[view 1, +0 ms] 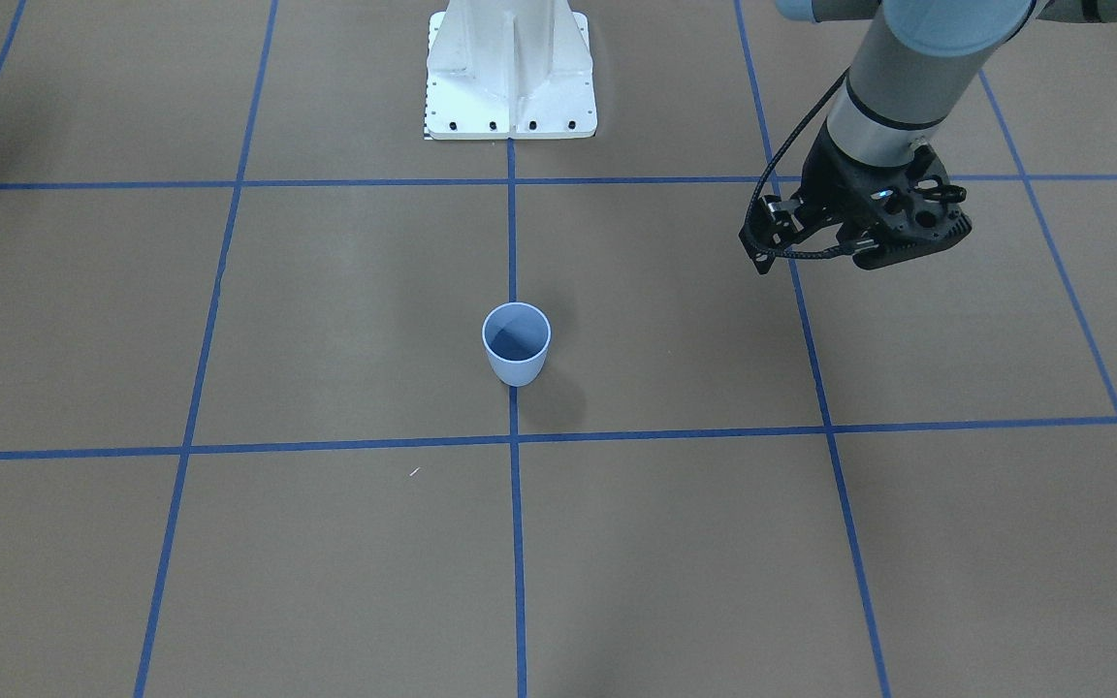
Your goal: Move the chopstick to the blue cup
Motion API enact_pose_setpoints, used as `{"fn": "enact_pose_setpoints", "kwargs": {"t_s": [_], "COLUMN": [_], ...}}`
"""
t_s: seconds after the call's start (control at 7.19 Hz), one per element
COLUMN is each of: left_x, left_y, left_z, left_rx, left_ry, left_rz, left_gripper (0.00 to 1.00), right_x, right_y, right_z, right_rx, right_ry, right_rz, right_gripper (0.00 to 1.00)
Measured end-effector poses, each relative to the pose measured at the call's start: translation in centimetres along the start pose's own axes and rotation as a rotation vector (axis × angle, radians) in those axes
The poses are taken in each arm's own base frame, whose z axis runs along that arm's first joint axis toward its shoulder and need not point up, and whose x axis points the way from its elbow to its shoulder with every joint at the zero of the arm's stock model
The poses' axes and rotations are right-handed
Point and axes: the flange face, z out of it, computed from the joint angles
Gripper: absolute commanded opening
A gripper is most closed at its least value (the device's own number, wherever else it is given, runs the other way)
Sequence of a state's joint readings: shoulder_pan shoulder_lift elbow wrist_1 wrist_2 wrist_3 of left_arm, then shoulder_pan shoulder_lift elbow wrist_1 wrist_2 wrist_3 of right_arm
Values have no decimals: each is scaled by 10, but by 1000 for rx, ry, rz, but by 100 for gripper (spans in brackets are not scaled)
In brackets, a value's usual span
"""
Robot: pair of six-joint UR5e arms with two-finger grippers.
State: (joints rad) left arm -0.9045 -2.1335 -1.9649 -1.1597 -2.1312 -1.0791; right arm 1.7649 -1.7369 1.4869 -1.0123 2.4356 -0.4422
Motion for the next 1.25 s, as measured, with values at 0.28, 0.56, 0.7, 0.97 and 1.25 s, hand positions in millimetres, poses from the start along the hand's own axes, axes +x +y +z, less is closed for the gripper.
{"fn": "enact_pose_setpoints", "kwargs": {"t_s": [0.28, 0.56, 0.7, 0.97, 1.25], "left_x": [-1, -1, -2, -2, -7], "left_y": [-1, -1, -2, -2, -10], "left_z": [2, 4, 5, 6, 0], "left_rx": [-2, -4, -5, -5, 6], "left_ry": [-4, -7, -10, -11, -11], "left_rz": [-2, -3, -5, -4, 43], "left_gripper": [99, 99, 99, 99, 99], "right_x": [1, -4, -13, -25, -26], "right_y": [0, -18, -40, -83, -142], "right_z": [-27, -59, -83, -122, -143], "right_rx": [63, 112, 121, 121, 105], "right_ry": [-6, -39, -45, -47, -54], "right_rz": [29, 66, 88, 122, 124], "right_gripper": [0, 0, 0, 0, 0]}}
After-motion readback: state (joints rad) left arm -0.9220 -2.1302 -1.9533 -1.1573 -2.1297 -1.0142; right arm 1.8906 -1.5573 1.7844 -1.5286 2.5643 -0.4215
